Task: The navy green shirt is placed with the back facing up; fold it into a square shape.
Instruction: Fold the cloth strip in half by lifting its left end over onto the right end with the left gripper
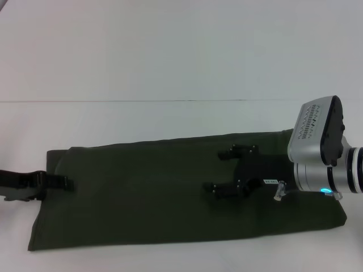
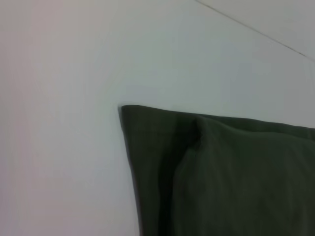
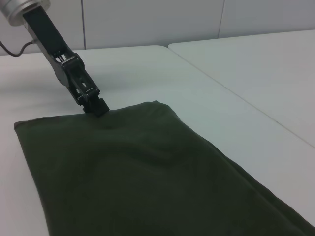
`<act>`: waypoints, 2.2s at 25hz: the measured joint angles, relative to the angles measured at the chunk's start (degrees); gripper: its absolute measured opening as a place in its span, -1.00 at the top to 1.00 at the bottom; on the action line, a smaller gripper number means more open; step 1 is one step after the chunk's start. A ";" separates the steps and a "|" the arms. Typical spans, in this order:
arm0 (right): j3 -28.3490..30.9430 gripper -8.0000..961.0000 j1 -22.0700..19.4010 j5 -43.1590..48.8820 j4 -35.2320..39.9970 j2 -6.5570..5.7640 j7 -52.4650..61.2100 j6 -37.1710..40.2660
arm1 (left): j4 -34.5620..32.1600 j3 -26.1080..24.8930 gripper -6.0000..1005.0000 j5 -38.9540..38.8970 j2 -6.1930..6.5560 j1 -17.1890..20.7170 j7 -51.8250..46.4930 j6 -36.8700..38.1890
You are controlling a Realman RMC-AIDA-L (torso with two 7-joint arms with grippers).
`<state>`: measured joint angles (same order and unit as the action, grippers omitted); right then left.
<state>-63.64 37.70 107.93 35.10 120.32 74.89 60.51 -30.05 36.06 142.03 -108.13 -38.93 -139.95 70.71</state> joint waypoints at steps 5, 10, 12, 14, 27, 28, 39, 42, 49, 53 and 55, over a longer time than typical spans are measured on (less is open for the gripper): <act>0.00 -0.89 0.00 0.00 -0.03 0.00 0.00 -0.03 | 0.35 -0.02 -0.59 0.00 -0.29 -0.26 0.04 0.08; 0.00 -0.89 0.00 0.00 -0.03 0.00 0.00 -0.04 | 0.79 -0.03 -0.59 0.00 -0.49 -0.58 0.25 -0.07; 0.00 -0.89 0.00 0.00 -0.03 0.00 0.00 -0.04 | 0.79 -0.03 -0.59 0.00 -0.61 -0.69 0.25 -0.09; 0.00 -0.89 0.00 0.00 -0.03 0.00 0.00 -0.04 | 0.79 -0.03 -0.59 -0.01 -0.73 -0.86 0.26 -0.14; 0.00 -0.89 0.09 0.00 -0.03 0.00 0.00 -0.04 | 0.53 -0.03 -0.58 -0.28 -1.25 -1.43 0.09 -0.18; 0.00 -0.89 0.09 0.00 -0.03 0.00 0.00 -0.04 | 0.37 -0.02 -0.58 -0.19 -1.18 -1.38 -0.03 -0.08; 0.00 -0.89 -0.02 0.00 -0.03 0.00 0.08 -0.04 | -0.16 -0.02 -0.57 3.86 0.45 -1.37 -2.40 0.67; 0.00 -0.89 0.08 0.00 -0.03 0.00 0.09 -0.04 | -1.14 -0.02 -0.57 4.90 0.61 -1.57 -2.65 1.54; 0.00 -0.89 0.12 0.00 -0.03 0.00 0.09 -0.04 | -1.92 -0.02 -0.56 5.13 1.37 -1.59 -3.35 3.35; 0.00 -0.89 0.10 0.00 -0.03 0.00 0.09 -0.04 | -1.94 -0.02 -0.56 6.23 1.33 -1.73 -3.33 3.31; 0.00 -0.89 0.09 0.00 -0.03 0.00 0.09 -0.04 | -1.94 -0.02 -0.56 6.59 1.23 -1.75 -3.31 3.09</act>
<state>-63.63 37.79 107.93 35.07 120.32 74.97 60.47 -32.00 36.03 148.62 -106.90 -40.68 -143.26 73.80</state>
